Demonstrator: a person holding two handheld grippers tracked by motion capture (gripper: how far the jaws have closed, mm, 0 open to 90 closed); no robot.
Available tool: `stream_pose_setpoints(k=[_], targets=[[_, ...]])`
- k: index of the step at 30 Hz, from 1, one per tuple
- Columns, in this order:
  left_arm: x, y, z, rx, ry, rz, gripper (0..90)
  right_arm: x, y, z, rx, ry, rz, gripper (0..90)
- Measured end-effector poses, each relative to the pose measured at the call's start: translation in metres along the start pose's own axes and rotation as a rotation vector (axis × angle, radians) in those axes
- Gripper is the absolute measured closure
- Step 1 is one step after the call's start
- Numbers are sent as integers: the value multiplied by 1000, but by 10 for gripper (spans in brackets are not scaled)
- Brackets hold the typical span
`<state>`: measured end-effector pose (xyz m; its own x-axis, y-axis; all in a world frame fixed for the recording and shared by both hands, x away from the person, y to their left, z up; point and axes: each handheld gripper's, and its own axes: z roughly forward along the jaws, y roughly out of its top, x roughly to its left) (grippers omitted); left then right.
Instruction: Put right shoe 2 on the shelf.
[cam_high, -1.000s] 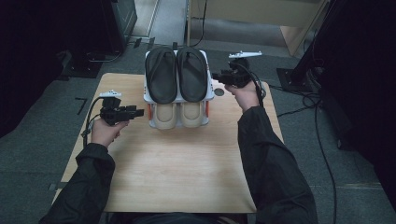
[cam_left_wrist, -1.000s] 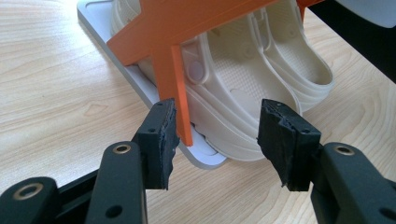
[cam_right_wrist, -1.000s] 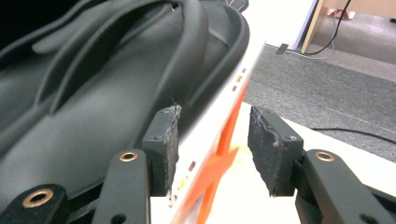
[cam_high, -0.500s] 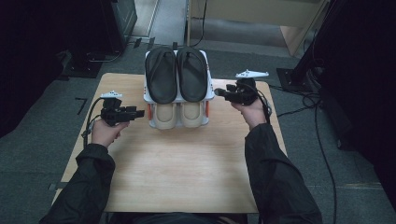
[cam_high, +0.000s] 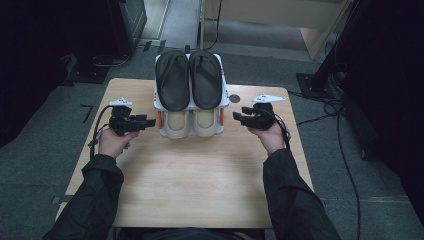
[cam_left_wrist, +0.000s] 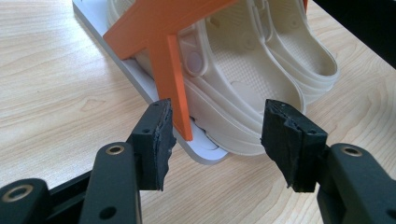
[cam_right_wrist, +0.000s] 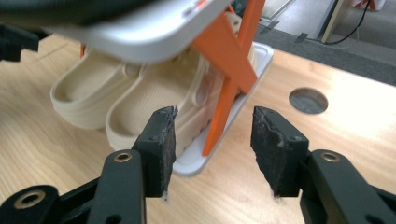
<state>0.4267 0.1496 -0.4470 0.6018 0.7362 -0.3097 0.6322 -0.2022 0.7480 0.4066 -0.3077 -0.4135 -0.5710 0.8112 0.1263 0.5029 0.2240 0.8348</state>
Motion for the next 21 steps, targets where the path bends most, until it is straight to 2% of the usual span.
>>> stream_pose_setpoints(k=[10, 13, 21], targets=[[-4, -2, 4, 7, 0, 21, 413, 2, -37, 2, 6, 23, 41, 497], [-5, -3, 5, 11, -2, 24, 404, 4, -46, 3, 23, 22, 25, 490], [-6, -5, 6, 3, -8, 28, 371, 8, -59, 5, 17, 49, 16, 458]])
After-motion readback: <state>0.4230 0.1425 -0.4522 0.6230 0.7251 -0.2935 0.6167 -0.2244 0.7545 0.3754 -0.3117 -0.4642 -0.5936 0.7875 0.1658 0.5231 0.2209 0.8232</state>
